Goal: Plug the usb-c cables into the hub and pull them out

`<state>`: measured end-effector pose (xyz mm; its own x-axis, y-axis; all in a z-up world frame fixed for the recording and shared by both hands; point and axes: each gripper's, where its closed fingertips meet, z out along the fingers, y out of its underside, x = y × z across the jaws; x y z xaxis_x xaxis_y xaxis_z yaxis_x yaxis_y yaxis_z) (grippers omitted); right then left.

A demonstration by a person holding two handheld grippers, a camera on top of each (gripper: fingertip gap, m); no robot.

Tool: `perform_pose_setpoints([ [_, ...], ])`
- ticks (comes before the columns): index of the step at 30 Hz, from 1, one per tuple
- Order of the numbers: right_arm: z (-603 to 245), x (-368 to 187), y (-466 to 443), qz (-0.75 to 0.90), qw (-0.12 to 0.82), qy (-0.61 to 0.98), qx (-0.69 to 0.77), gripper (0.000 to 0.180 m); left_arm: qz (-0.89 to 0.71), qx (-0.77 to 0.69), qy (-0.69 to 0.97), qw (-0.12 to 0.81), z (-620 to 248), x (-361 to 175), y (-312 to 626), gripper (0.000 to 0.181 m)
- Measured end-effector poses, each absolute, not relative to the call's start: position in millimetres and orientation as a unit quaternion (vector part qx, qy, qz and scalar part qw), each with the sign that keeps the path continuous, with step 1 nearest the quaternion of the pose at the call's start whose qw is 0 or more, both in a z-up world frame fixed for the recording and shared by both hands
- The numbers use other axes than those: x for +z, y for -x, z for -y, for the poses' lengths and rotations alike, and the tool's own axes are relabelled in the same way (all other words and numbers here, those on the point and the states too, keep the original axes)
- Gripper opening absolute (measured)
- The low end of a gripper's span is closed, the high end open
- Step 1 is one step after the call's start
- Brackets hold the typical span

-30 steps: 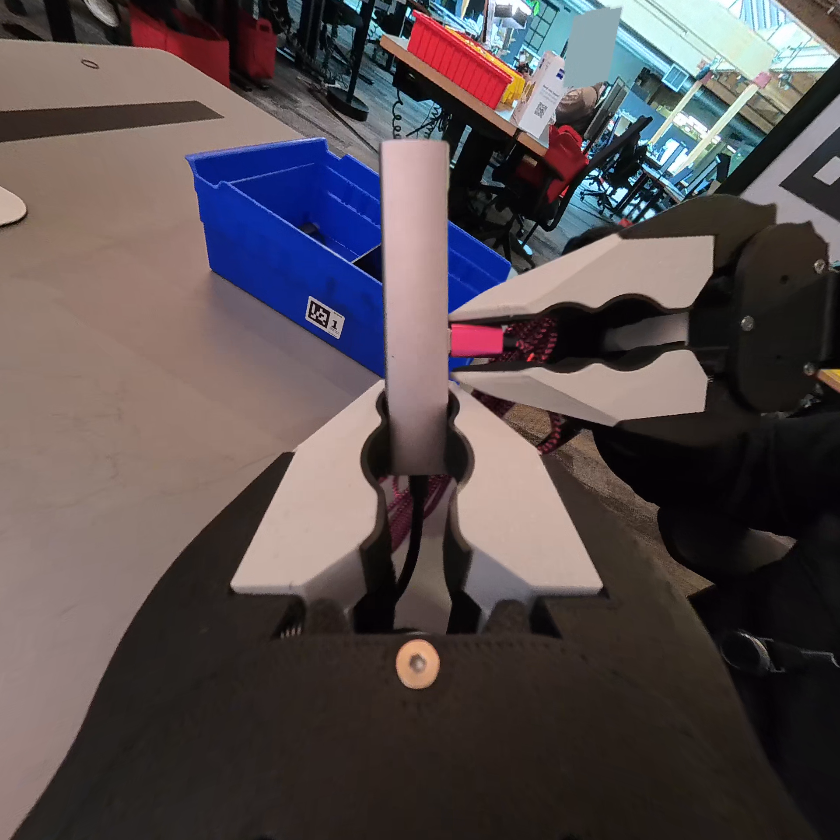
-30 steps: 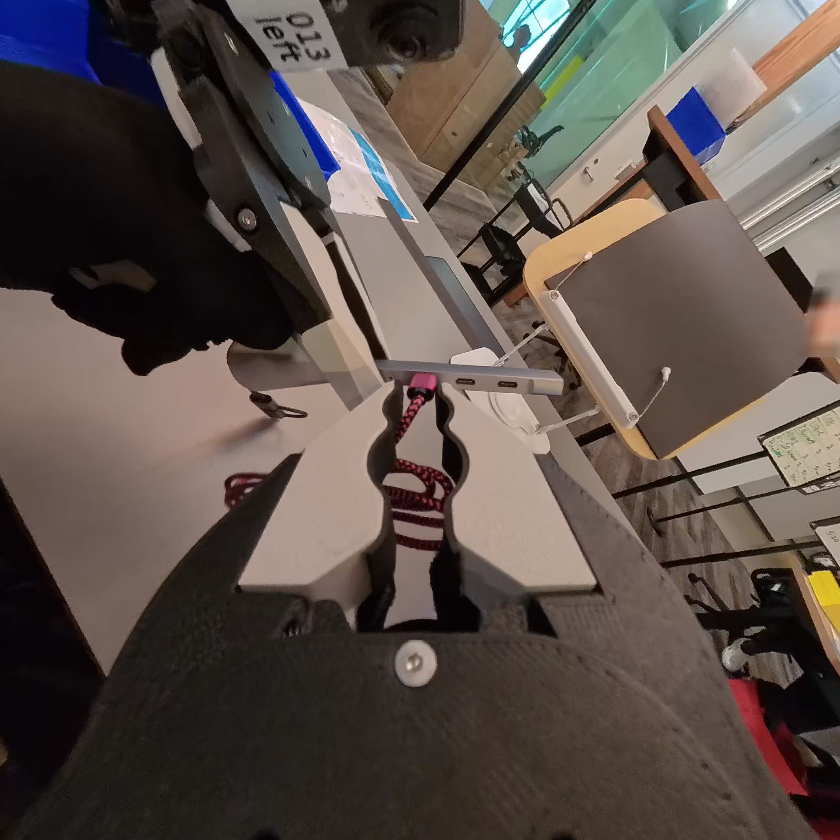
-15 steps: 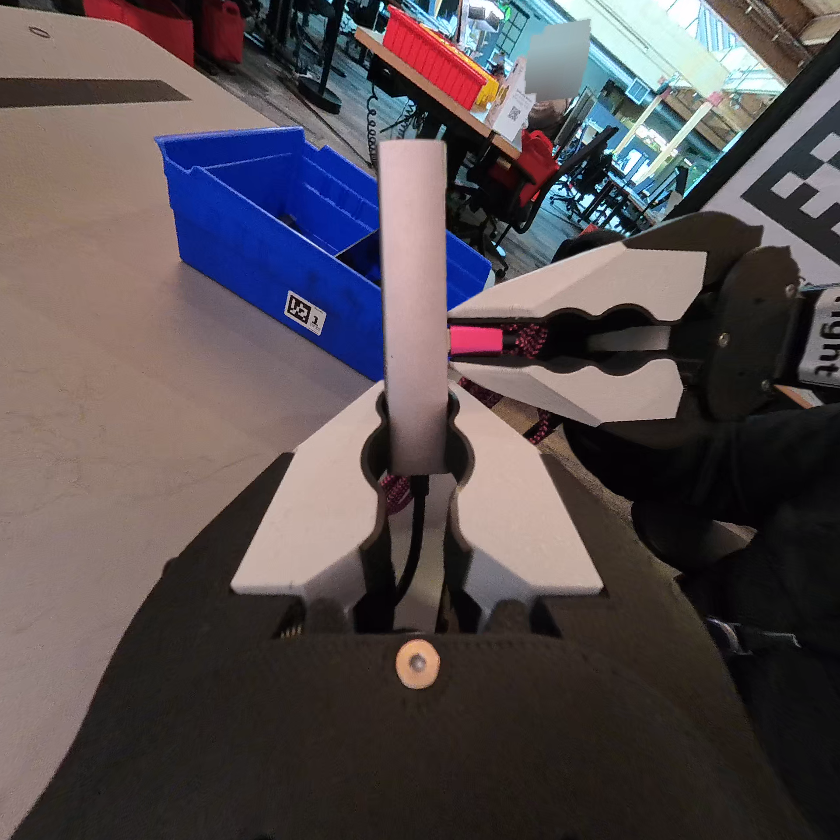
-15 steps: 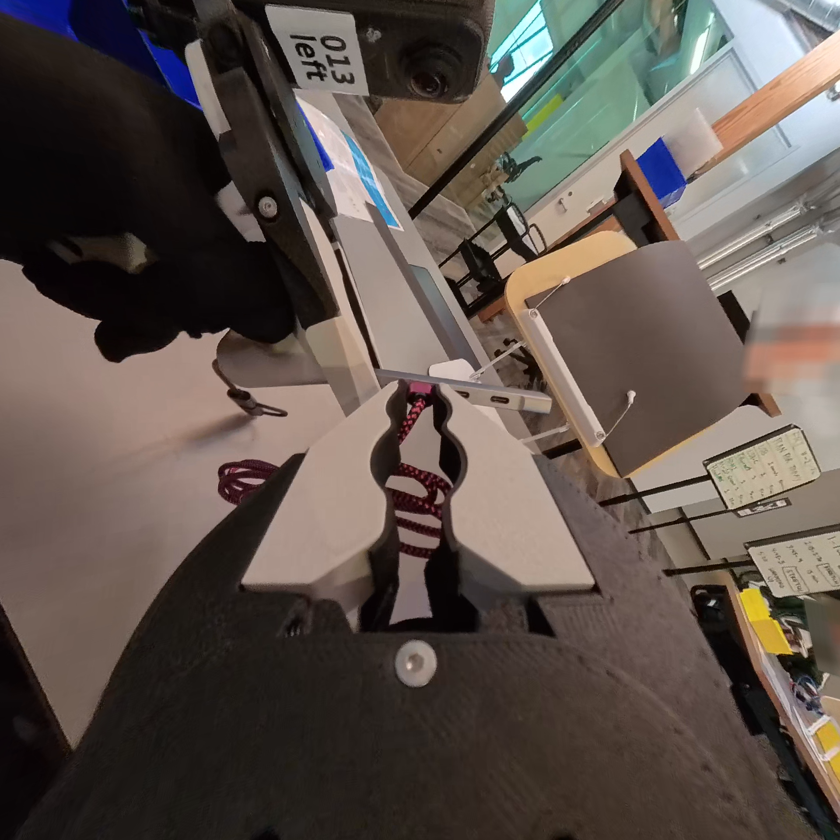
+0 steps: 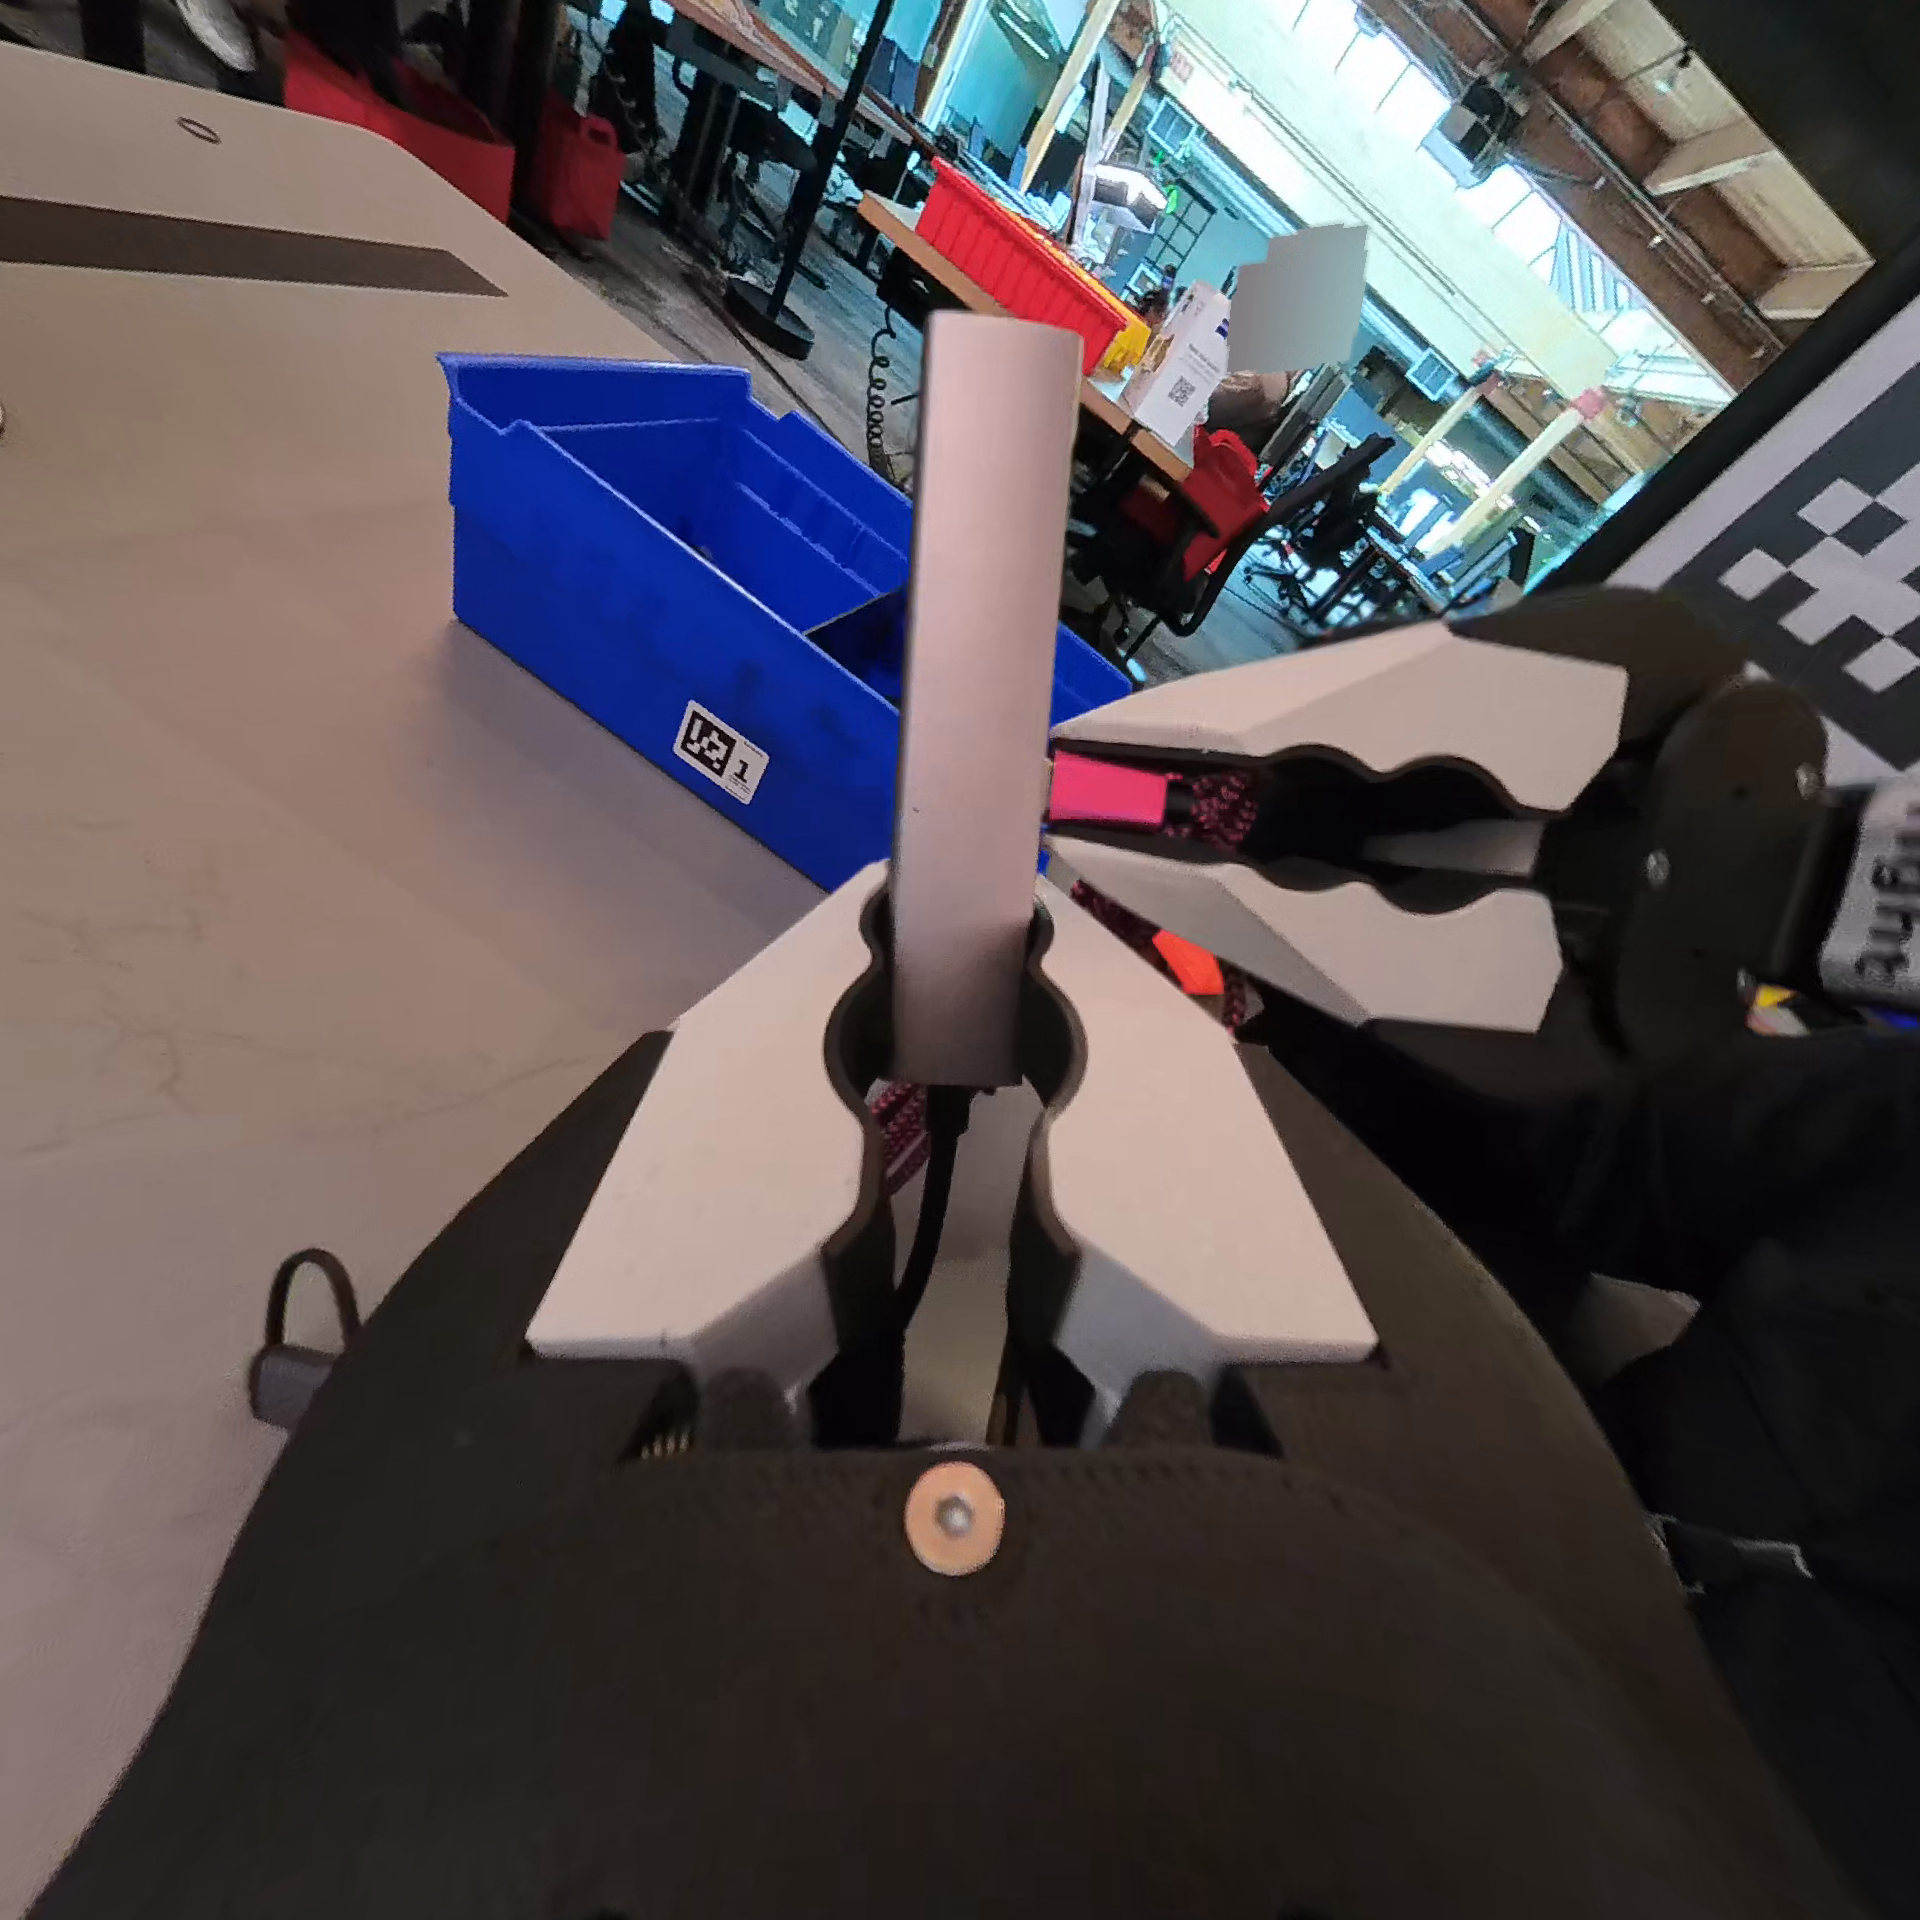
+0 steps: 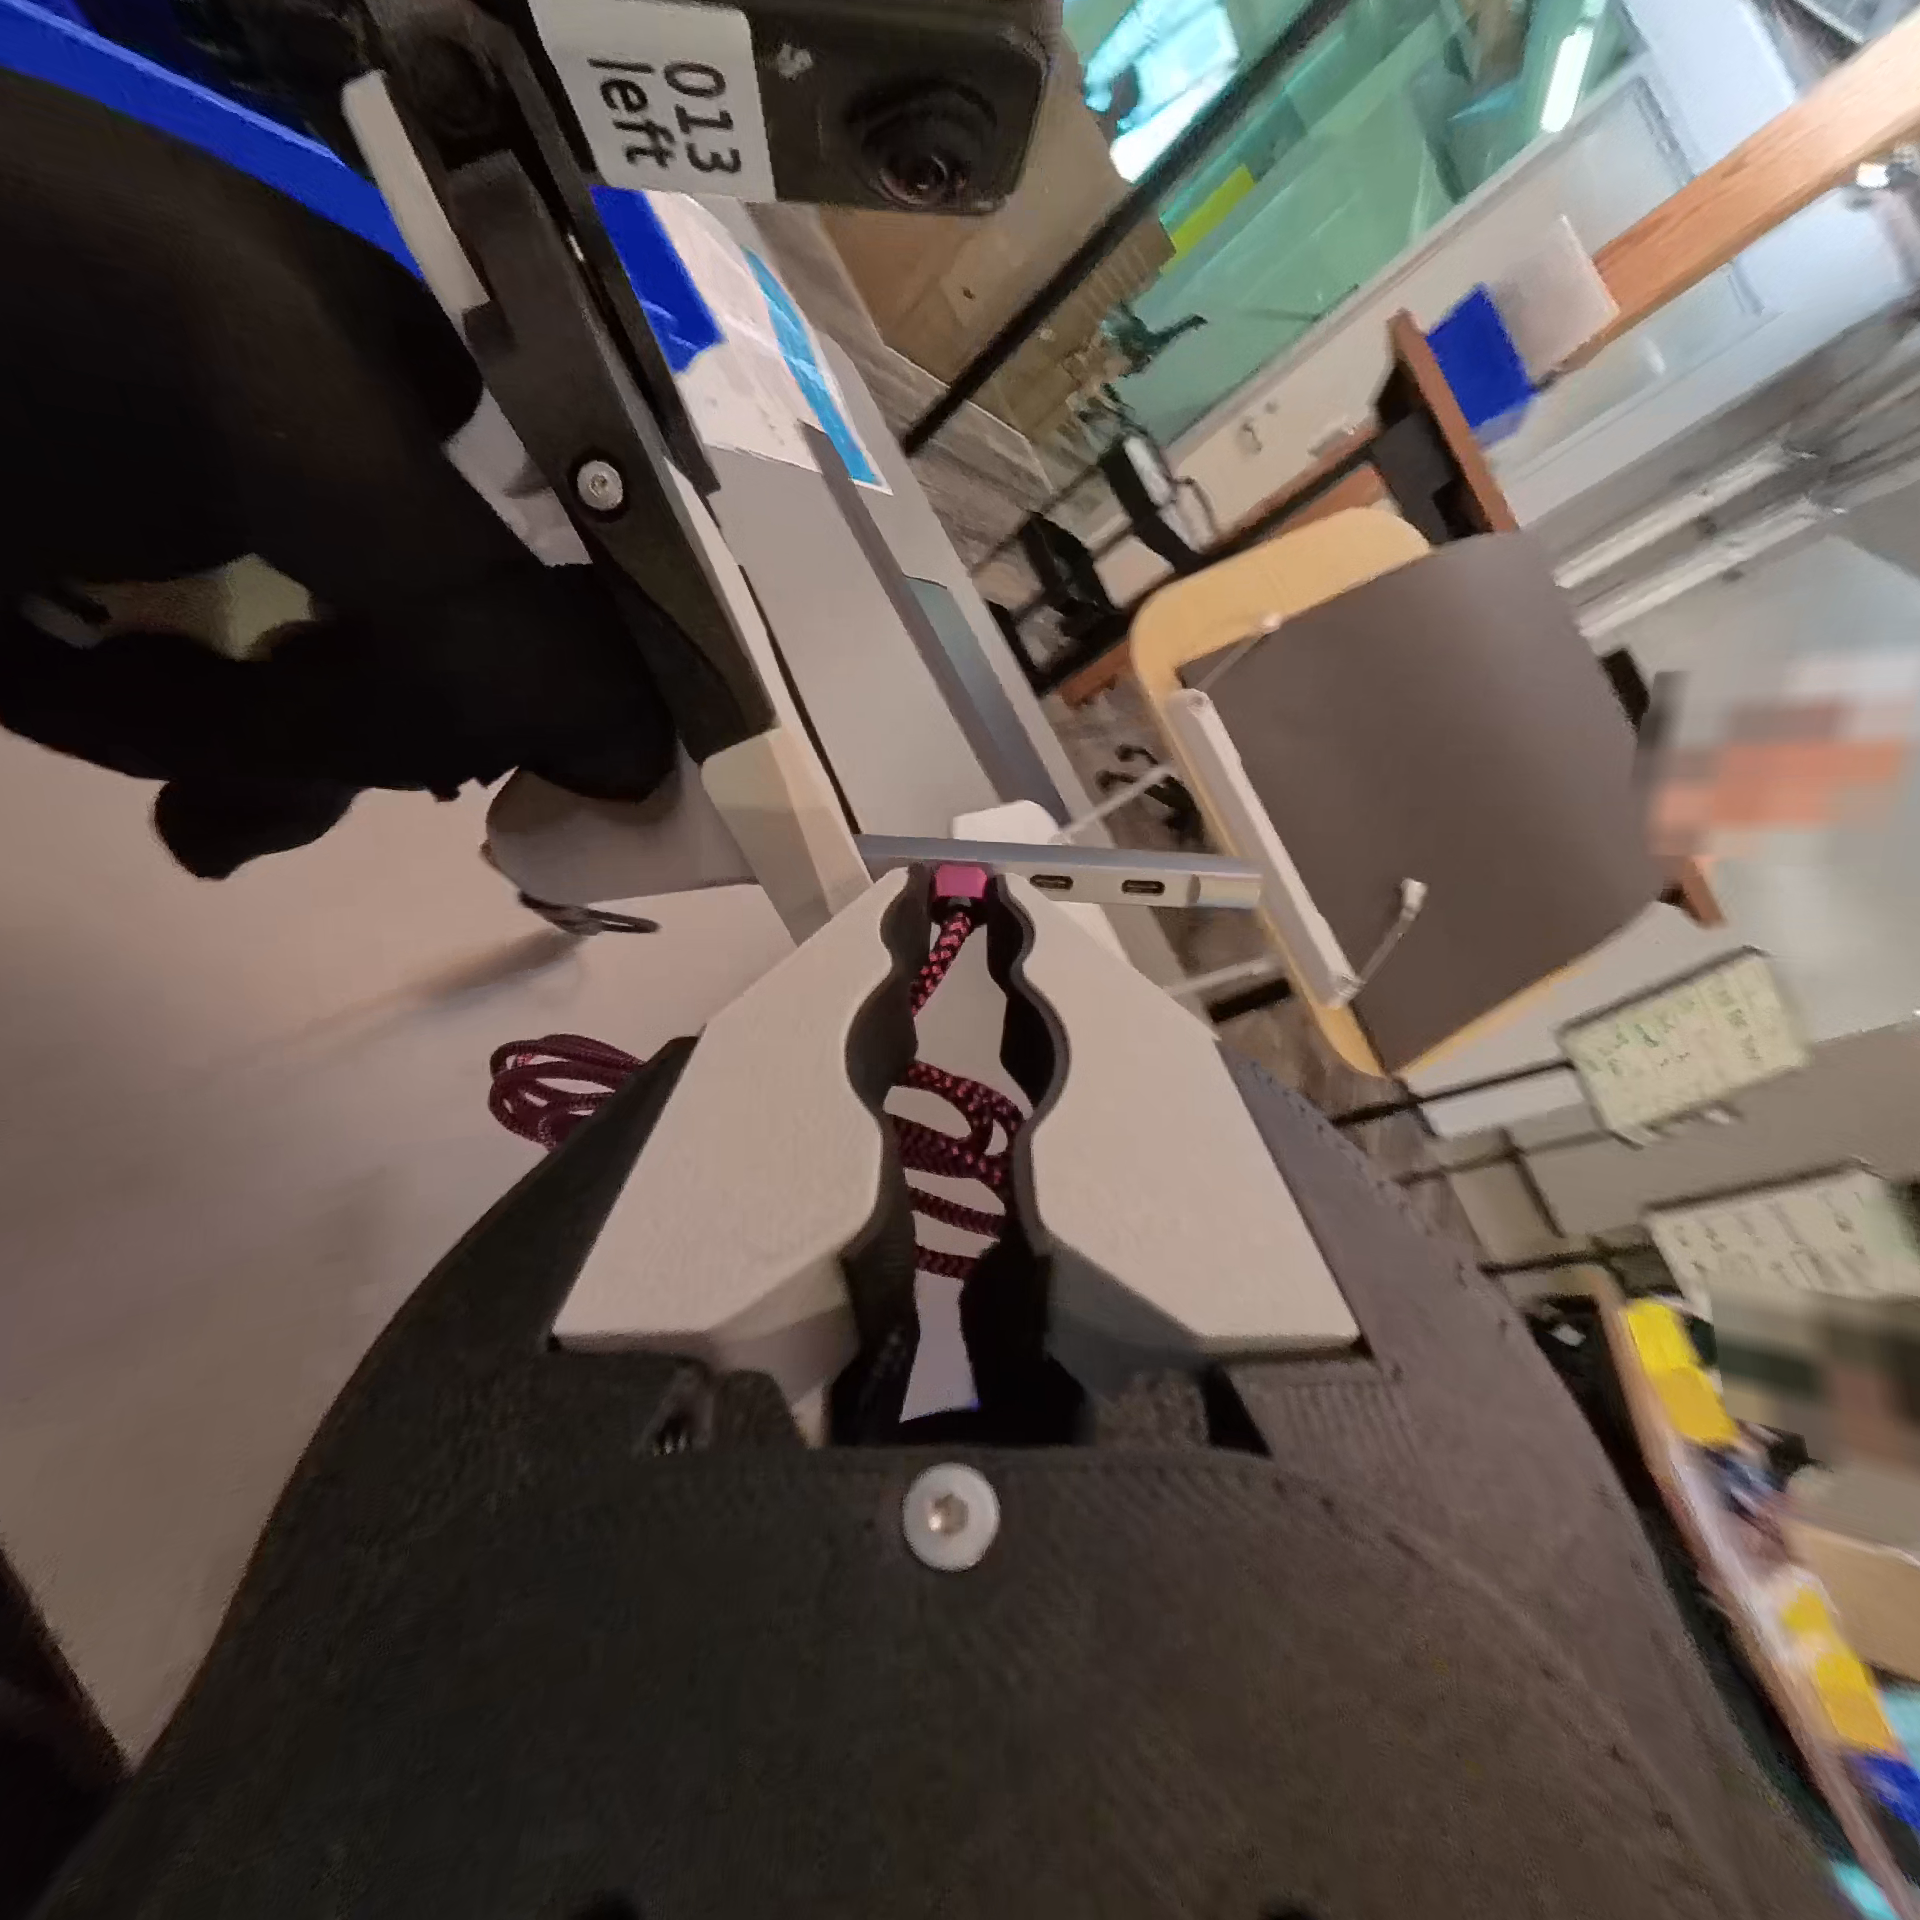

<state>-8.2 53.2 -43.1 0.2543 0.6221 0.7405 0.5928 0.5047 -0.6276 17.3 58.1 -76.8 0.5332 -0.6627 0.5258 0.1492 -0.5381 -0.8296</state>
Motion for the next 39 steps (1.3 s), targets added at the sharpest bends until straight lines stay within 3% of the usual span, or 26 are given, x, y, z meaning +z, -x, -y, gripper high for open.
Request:
perform_pose_setpoints([
  [5,-51.7,-36.3,8.0,0.643,0.593,0.48,0.069,0.009,-0.166,-0.478,0.735,0.452,-56.0,-68.4,-19.4,0.017],
  [10,-56.9,-28.3,7.3,0.598,0.642,0.479,-0.025,0.009,-0.143,-0.475,0.732,0.467,-64.3,-60.4,-18.8,0.017],
  [16,-54.9,-33.4,7.9,0.614,0.625,0.481,0.023,0.009,-0.104,-0.464,0.745,0.467,-67.5,-70.9,-8.7,0.016],
  [19,-62.2,-2.8,-15.1,0.61,0.607,0.497,0.114,0.009,-0.028,-0.485,0.718,0.499,-76.6,-68.1,52.2,0.015],
  [22,-72.7,8.4,-25.4,0.621,0.585,0.503,0.139,0.009,-0.091,-0.434,0.749,0.492,-66.5,-65.6,37.3,0.016],
  [30,-140.0,66.8,-127.4,0.516,0.651,0.554,0.058,0.009,-0.106,-0.423,0.764,0.475,-68.4,-80.6,42.0,0.016],
  [34,-171.0,36.9,-176.8,0.459,0.647,0.608,0.044,0.009,-0.116,-0.419,0.764,0.477,-69.0,-79.1,36.4,0.016],
  [39,-207.9,-67.9,-227.4,0.442,0.58,0.682,-0.056,0.009,-0.127,-0.426,0.759,0.476,-68.6,-74.0,30.4,0.016],
])
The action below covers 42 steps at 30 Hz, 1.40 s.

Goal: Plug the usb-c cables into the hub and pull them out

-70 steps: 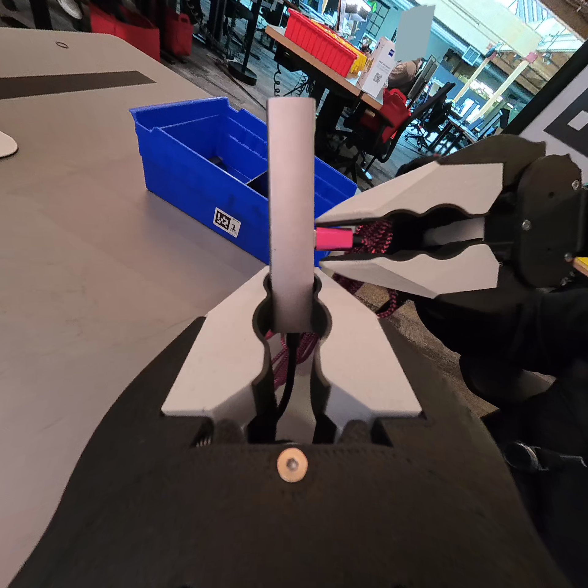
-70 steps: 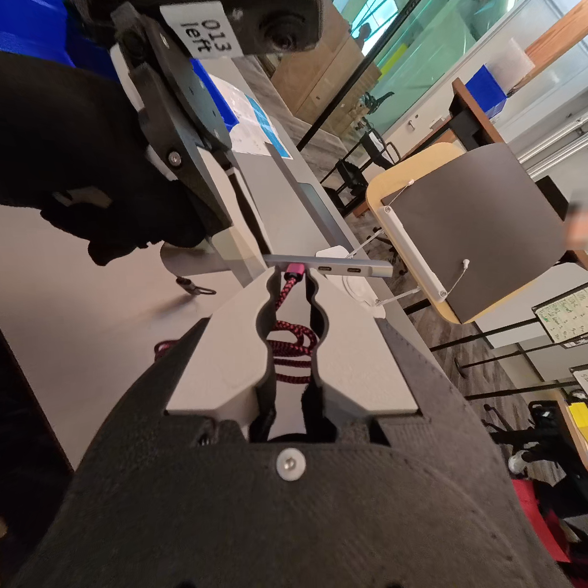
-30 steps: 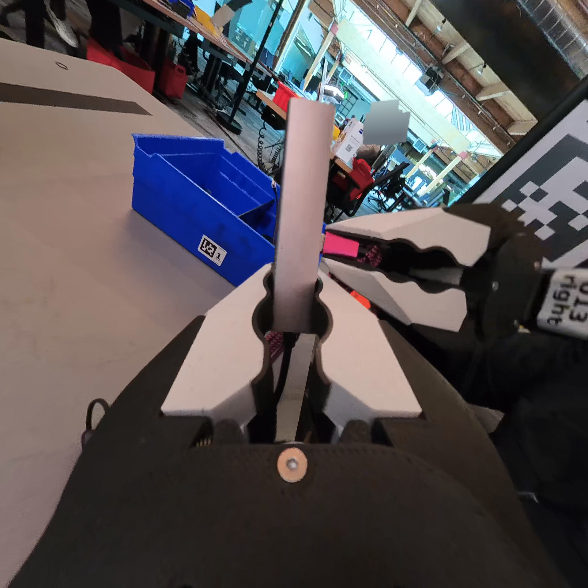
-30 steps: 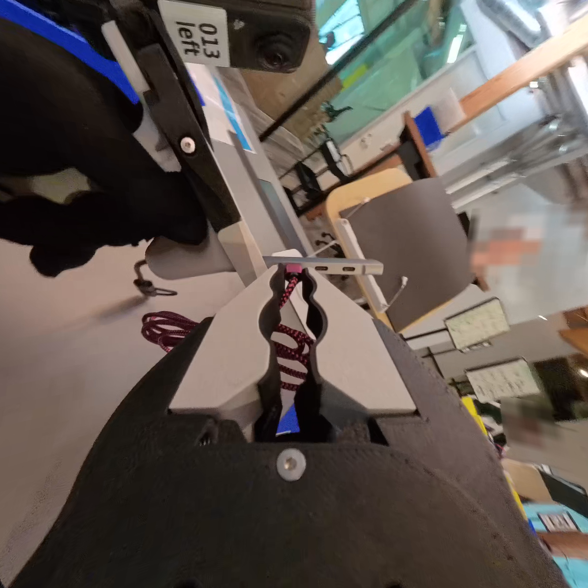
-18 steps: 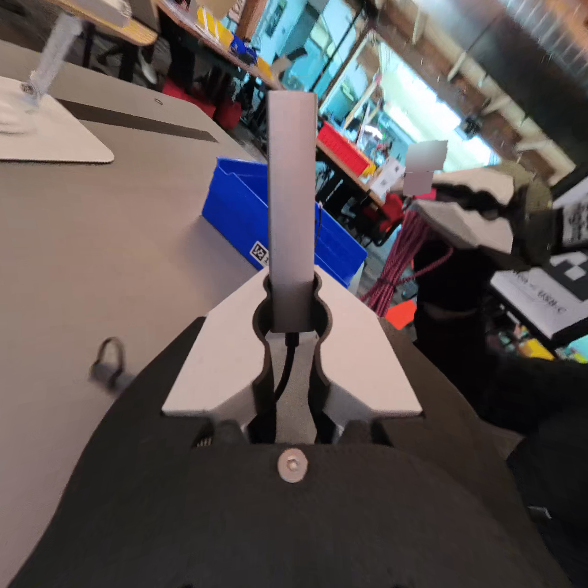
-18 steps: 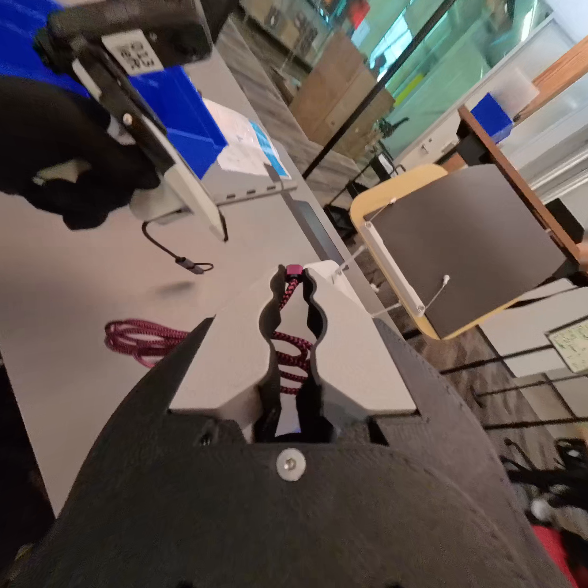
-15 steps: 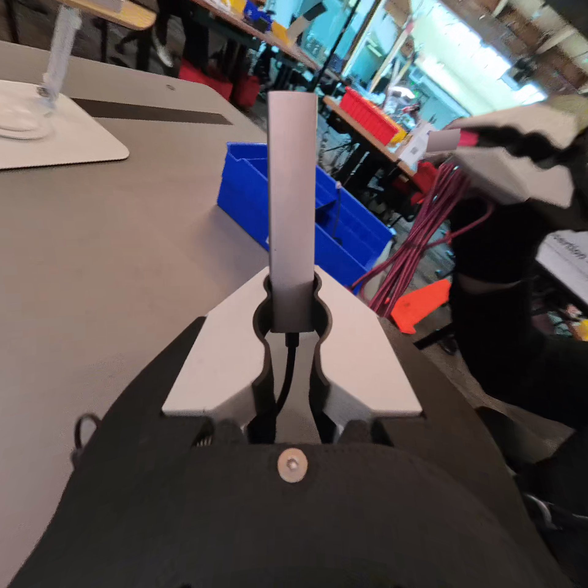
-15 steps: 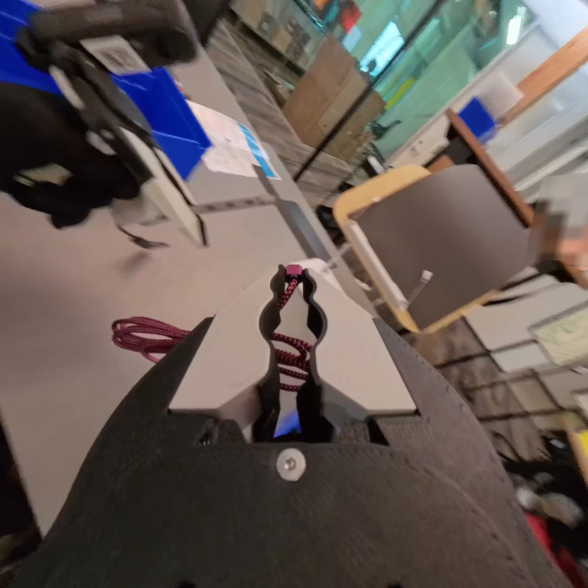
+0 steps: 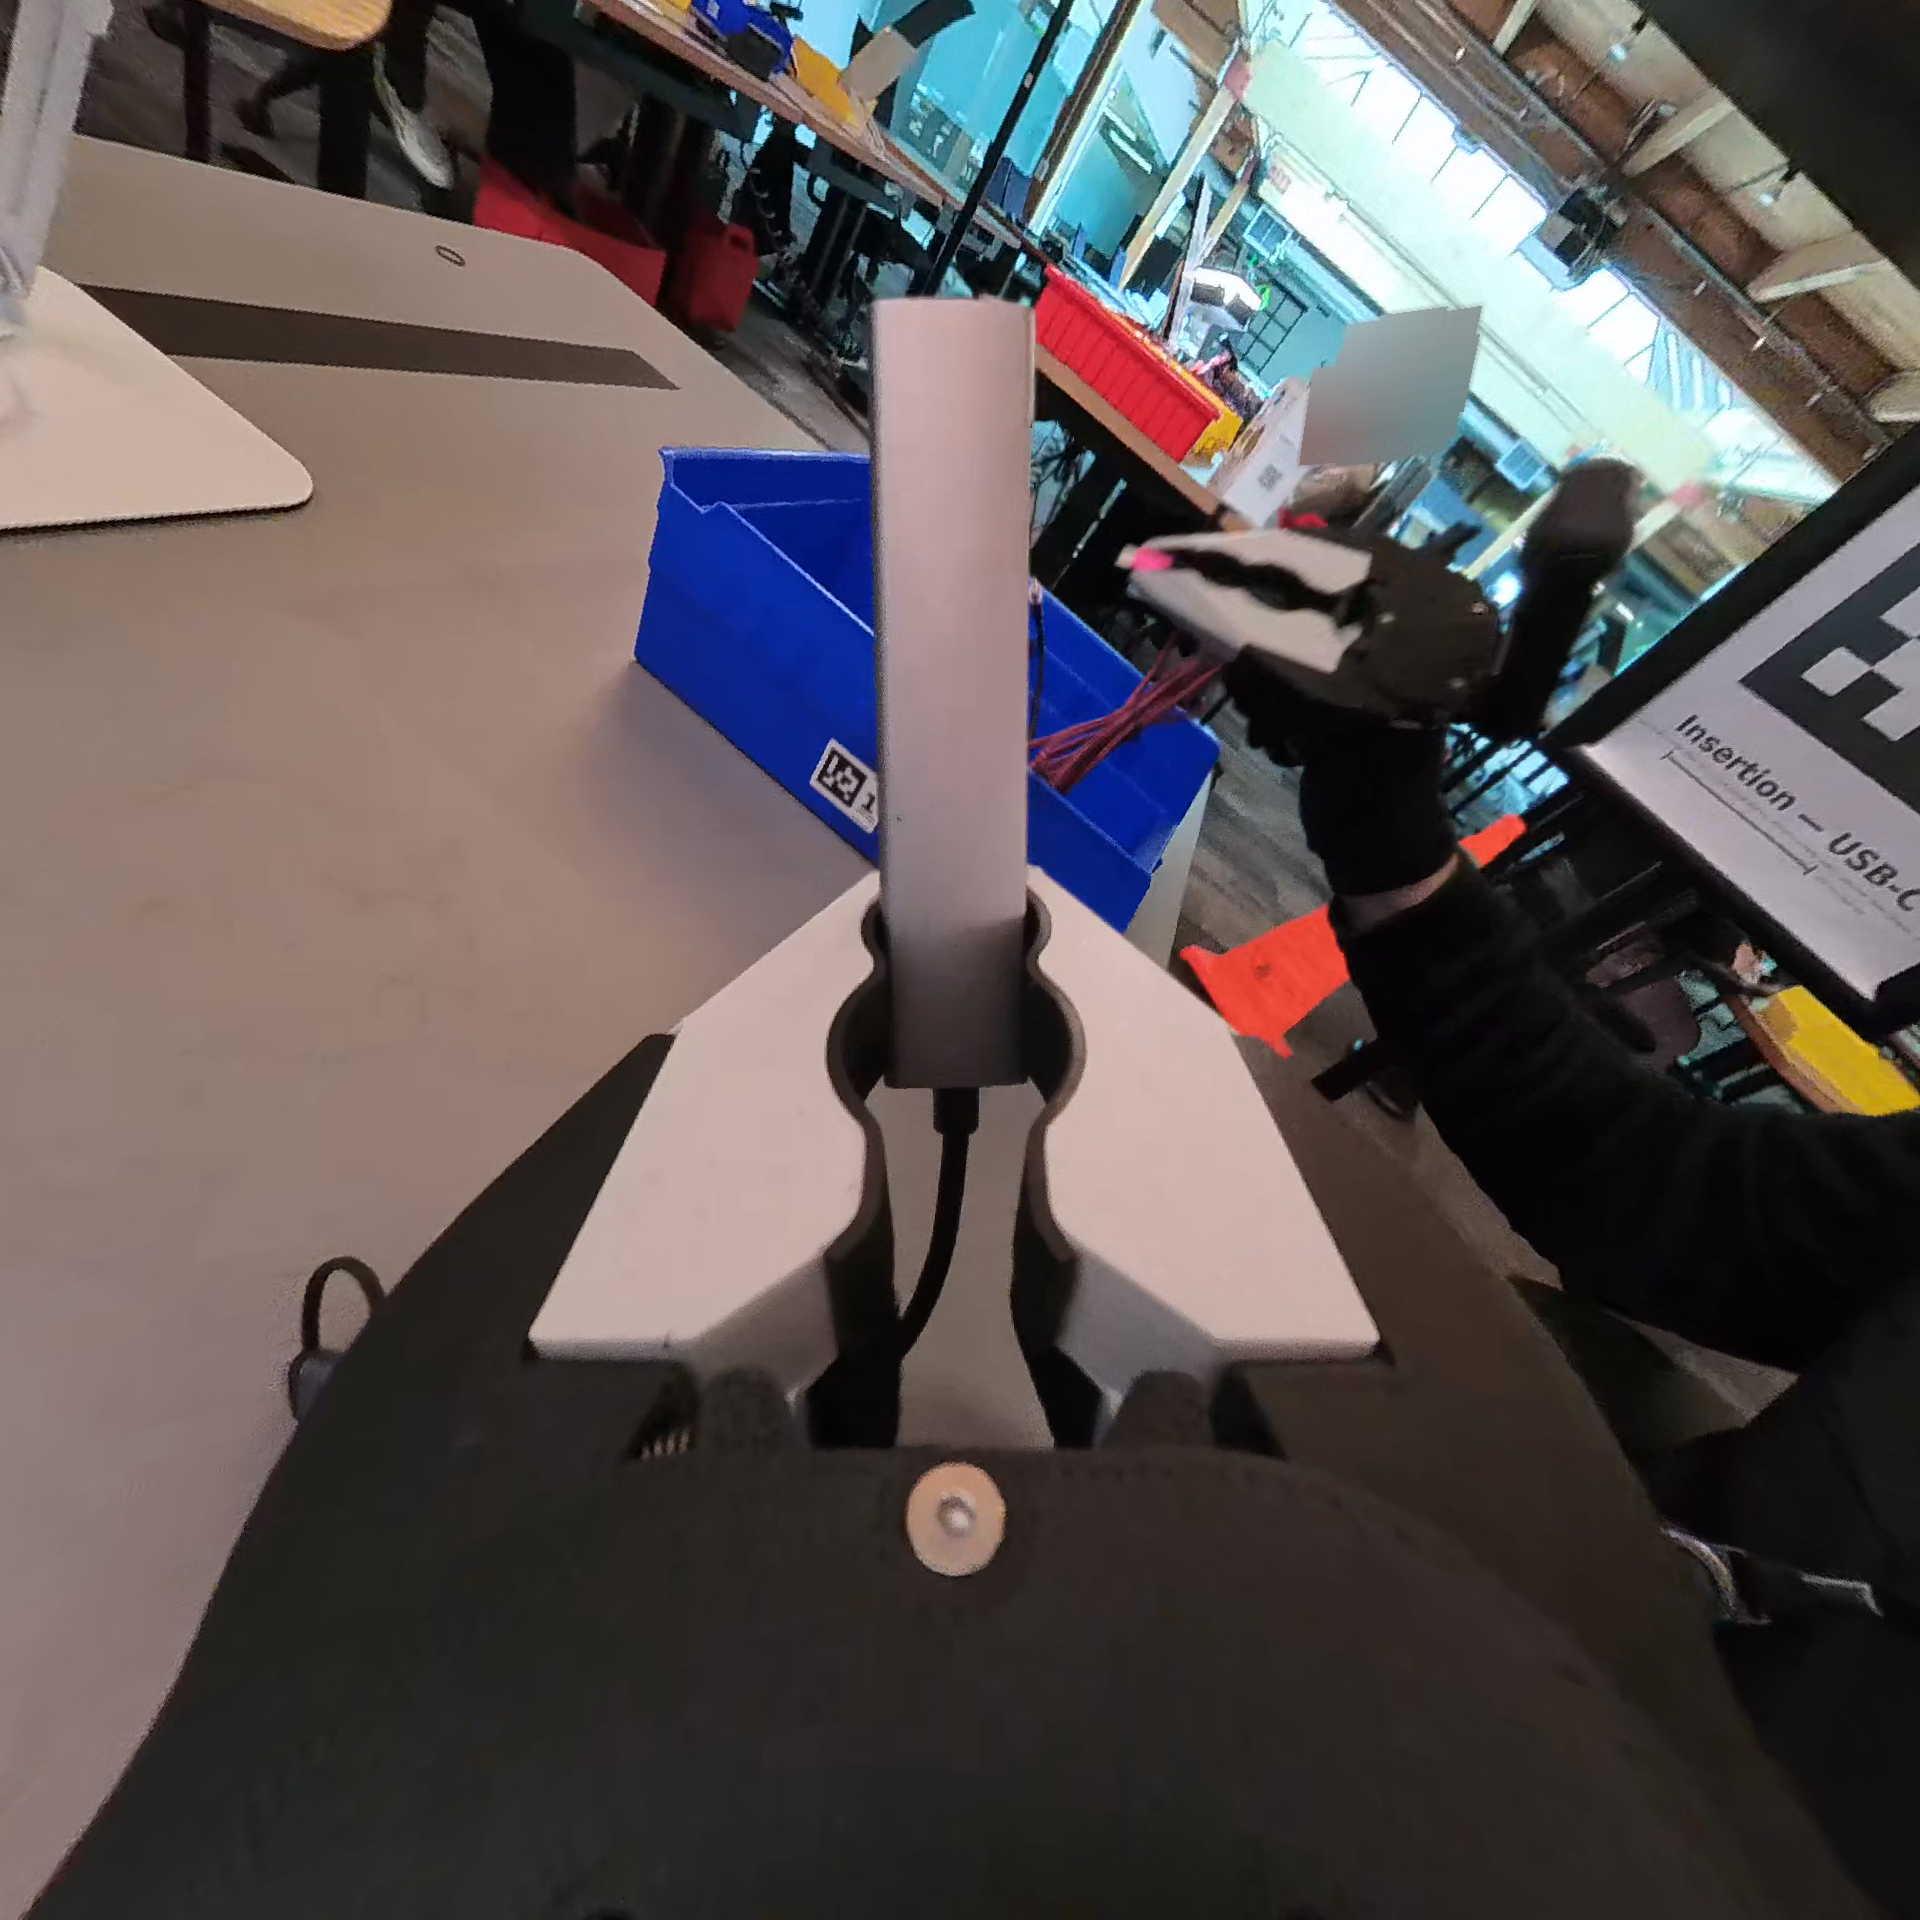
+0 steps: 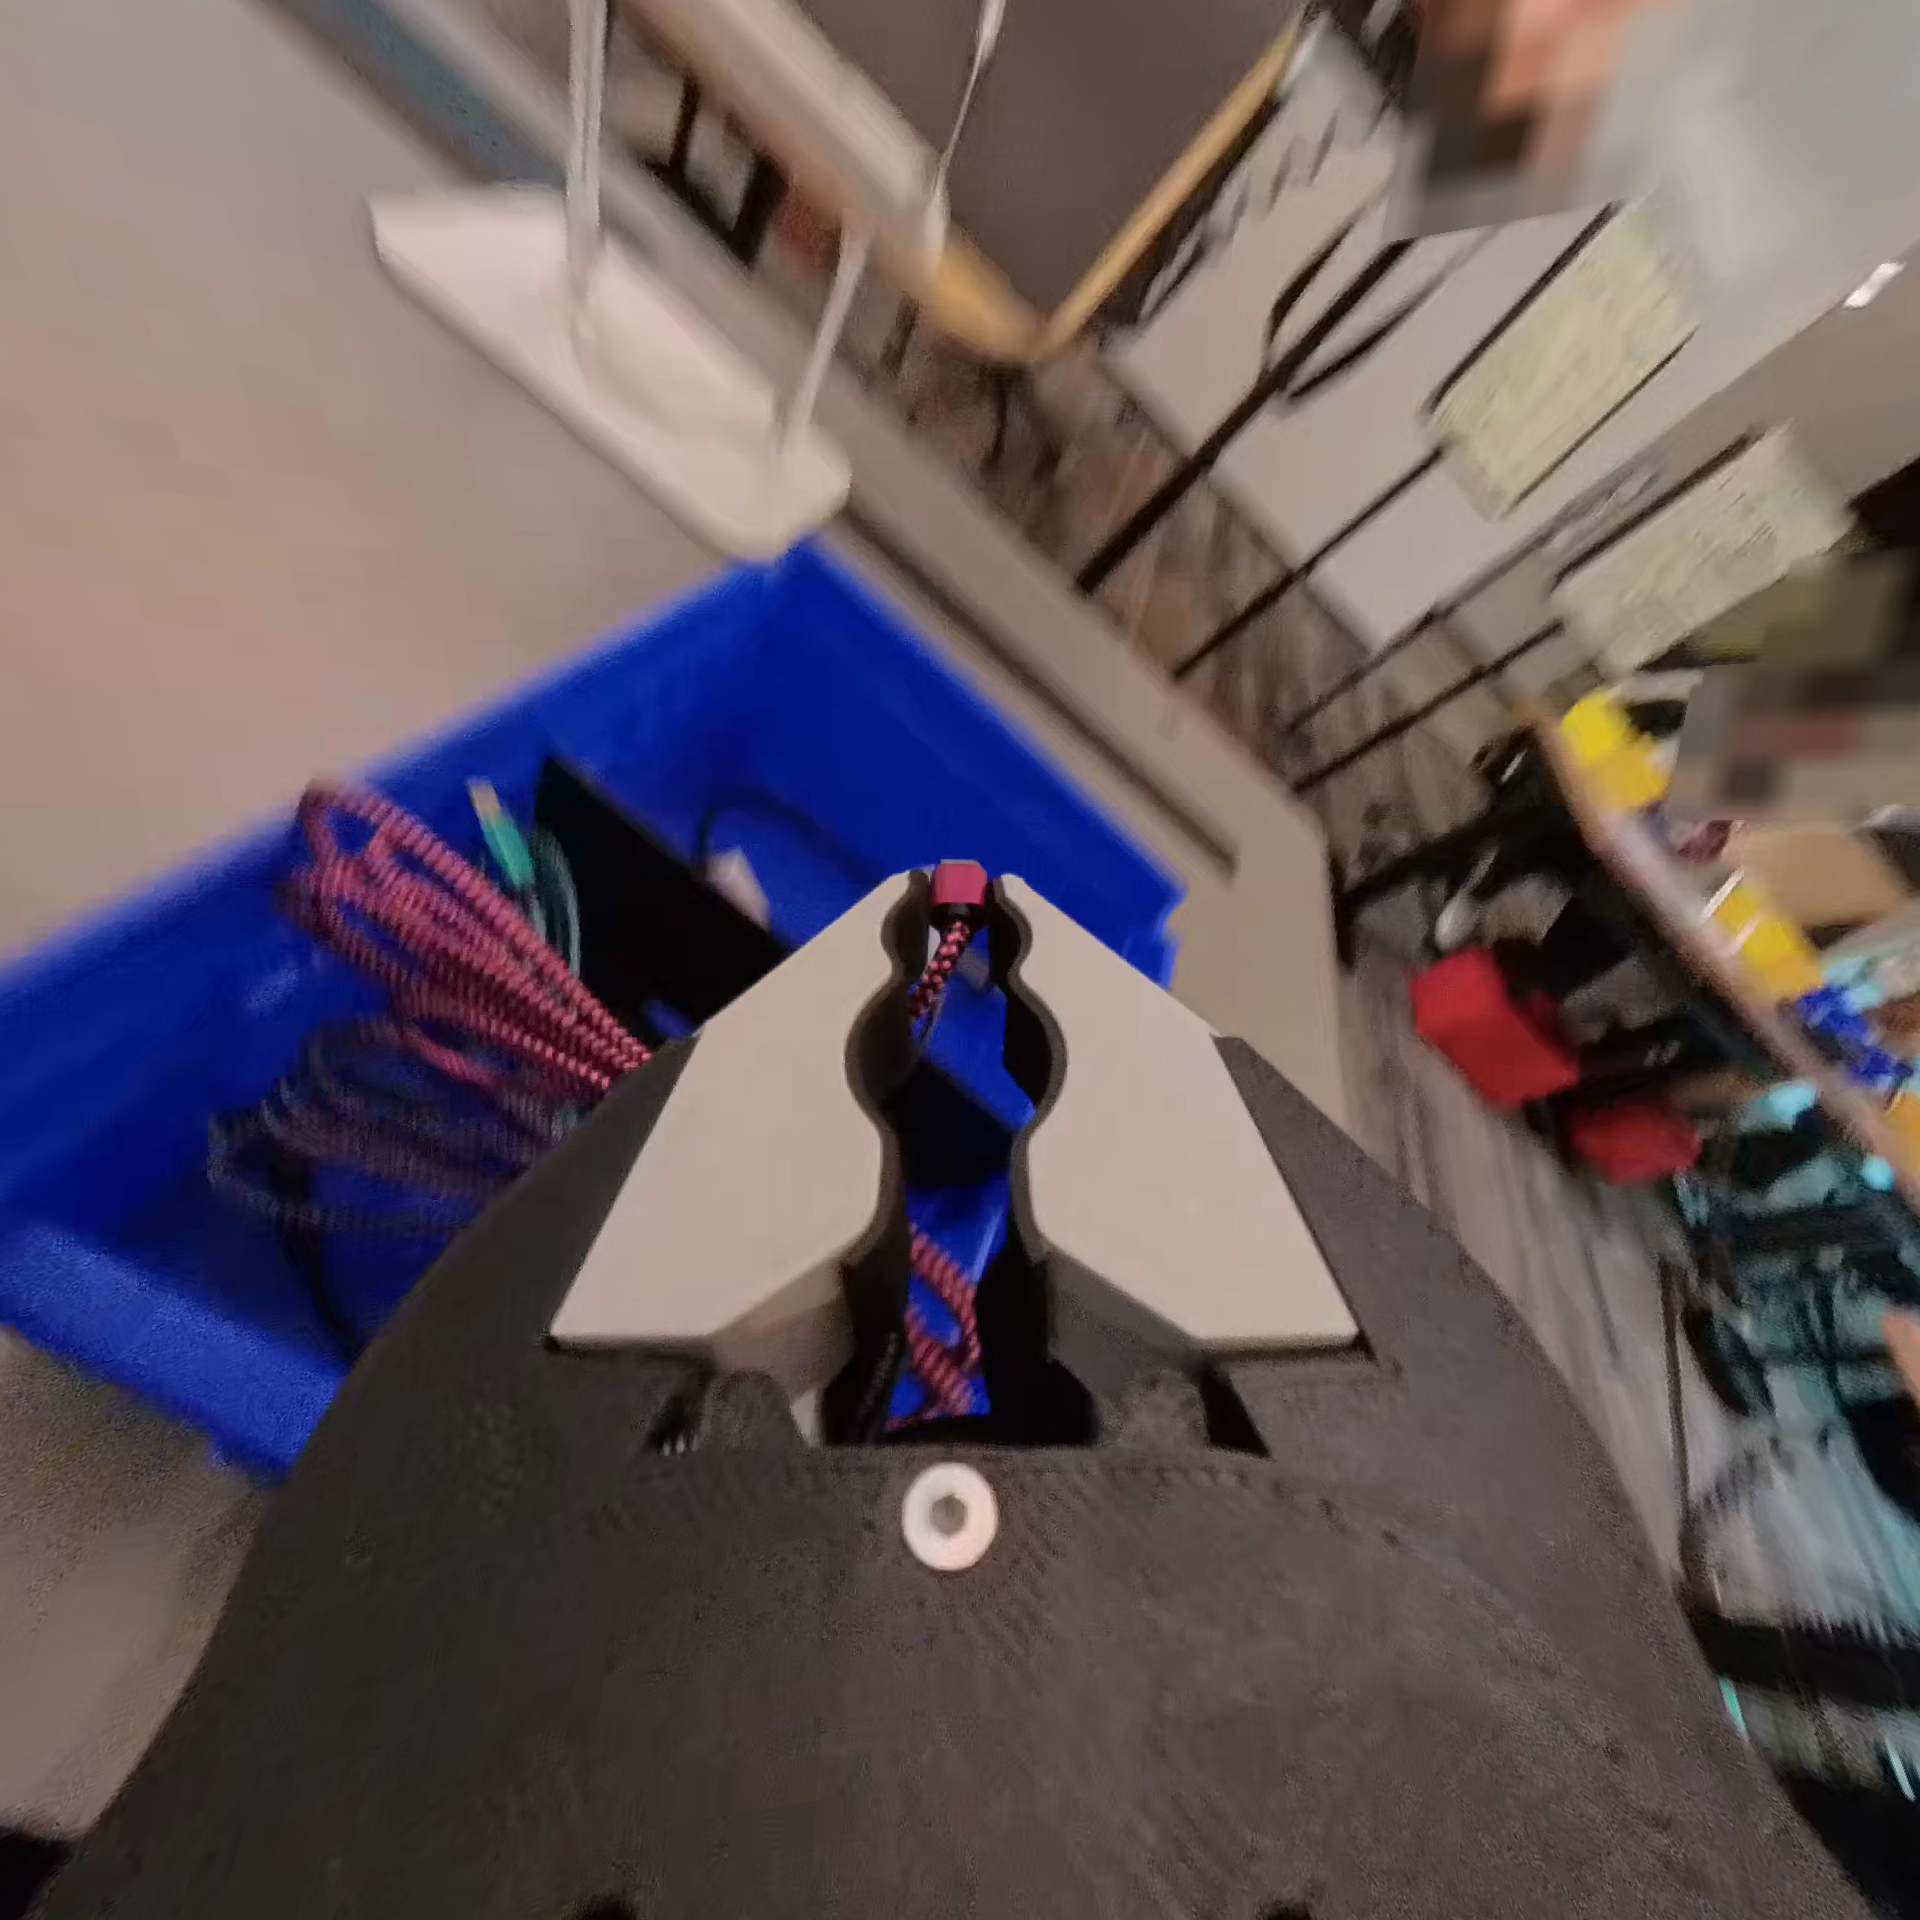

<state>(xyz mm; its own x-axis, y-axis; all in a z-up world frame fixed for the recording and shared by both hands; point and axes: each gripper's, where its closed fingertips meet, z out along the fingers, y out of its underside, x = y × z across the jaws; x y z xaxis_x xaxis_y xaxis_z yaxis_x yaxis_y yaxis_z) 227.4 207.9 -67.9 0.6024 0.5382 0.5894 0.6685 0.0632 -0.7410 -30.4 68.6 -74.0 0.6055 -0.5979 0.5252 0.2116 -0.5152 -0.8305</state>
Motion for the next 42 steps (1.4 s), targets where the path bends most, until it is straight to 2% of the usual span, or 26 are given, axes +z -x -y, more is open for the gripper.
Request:
perform_pose_setpoints([
  [2,-208.8,-111.6,-247.1,0.45,0.501,0.734,-0.089,0.009,-0.137,-0.423,0.762,0.472,-66.5,-74.1,26.3,0.016],
  [4,-206.7,-129.5,-262.7,0.452,0.455,0.759,-0.11,0.017,-0.143,-0.419,0.763,0.471,-65.2,-73.7,22.8,0.016],
  [6,-202.0,-140.9,-274.1,0.452,0.398,0.791,-0.103,0.037,-0.146,-0.419,0.763,0.469,-65.4,-73.2,18.8,0.016],
  [9,-193.3,-157.3,-281.1,0.473,0.325,0.815,-0.08,0.057,-0.153,-0.42,0.765,0.464,-65.8,-74.9,11.1,0.016],
  [12,-199.0,-175.9,-297.5,0.497,0.276,0.809,-0.15,0.056,-0.162,-0.42,0.766,0.459,-64.1,-76.4,3.0,0.016],
  [13,-202.2,-183.2,-302.0,0.503,0.26,0.805,-0.177,0.06,-0.165,-0.418,0.767,0.458,-63.5,-77.4,1.2,0.016],
  [15,-219.1,-186.9,-300.6,0.515,0.289,0.776,-0.222,0.056,-0.171,-0.417,0.768,0.455,-61.7,-78.4,-1.6,0.016],
  [17,-224.1,-188.4,-297.4,0.514,0.295,0.773,-0.225,0.06,-0.171,-0.416,0.769,0.454,-60.5,-79.1,-1.7,0.016],
  [19,-222.4,-174.7,-286.2,0.501,0.322,0.783,-0.18,0.057,-0.173,-0.409,0.772,0.455,-59.2,-80.0,-0.5,0.016],
  [22,-218.5,-140.5,-279.0,0.483,0.35,0.788,-0.153,0.066,-0.176,-0.399,0.773,0.462,-58.4,-79.3,0.9,0.016],
  [25,-194.2,-89.9,-227.5,0.48,0.426,0.766,-0.028,0.052,-0.182,-0.371,0.769,0.487,-61.2,-75.6,0.5,0.016],
  [27,-153.0,-58.7,-164.0,0.489,0.444,0.734,0.155,0.054,-0.194,-0.337,0.769,0.508,-63.9,-73.9,-3.0,0.017],
  [29,-114.1,-30.8,-110.8,0.474,0.426,0.699,0.324,0.058,-0.212,-0.271,0.772,0.534,-68.9,-74.7,-4.3,0.016],
  [32,-83.2,-28.5,-60.6,0.47,0.352,0.681,0.437,0.066,-0.247,-0.157,0.778,0.556,-73.8,-82.1,-4.0,0.016],
  [35,-61.1,-32.9,-28.0,0.464,0.285,0.662,0.516,0.059,-0.272,-0.082,0.777,0.562,-73.3,-85.7,-5.3,0.016],
  [38,-52.1,-43.8,-11.3,0.473,0.254,0.659,0.527,0.049,-0.306,-0.027,0.767,0.564,-70.7,-90.5,-9.4,0.016],
  [39,-51.7,-46.1,-8.0,0.473,0.251,0.658,0.53,0.041,-0.313,-0.021,0.764,0.564,-69.6,-91.7,-12.1,0.016],
  [40,-50.2,-46.6,-5.3,0.471,0.248,0.654,0.538,0.023,-0.317,-0.015,0.759,0.568,-68.9,-91.9,-13.8,0.016],
  [41,-50.8,-48.5,-3.4,0.468,0.248,0.654,0.54,0.013,-0.316,-0.01,0.757,0.572,-68.7,-91.4,-14.6,0.016],
  [42,-51.5,-49.0,-2.5,0.467,0.252,0.652,0.541,0.009,-0.313,-0.008,0.756,0.574,-69.0,-91.1,-14.7,0.016],
])
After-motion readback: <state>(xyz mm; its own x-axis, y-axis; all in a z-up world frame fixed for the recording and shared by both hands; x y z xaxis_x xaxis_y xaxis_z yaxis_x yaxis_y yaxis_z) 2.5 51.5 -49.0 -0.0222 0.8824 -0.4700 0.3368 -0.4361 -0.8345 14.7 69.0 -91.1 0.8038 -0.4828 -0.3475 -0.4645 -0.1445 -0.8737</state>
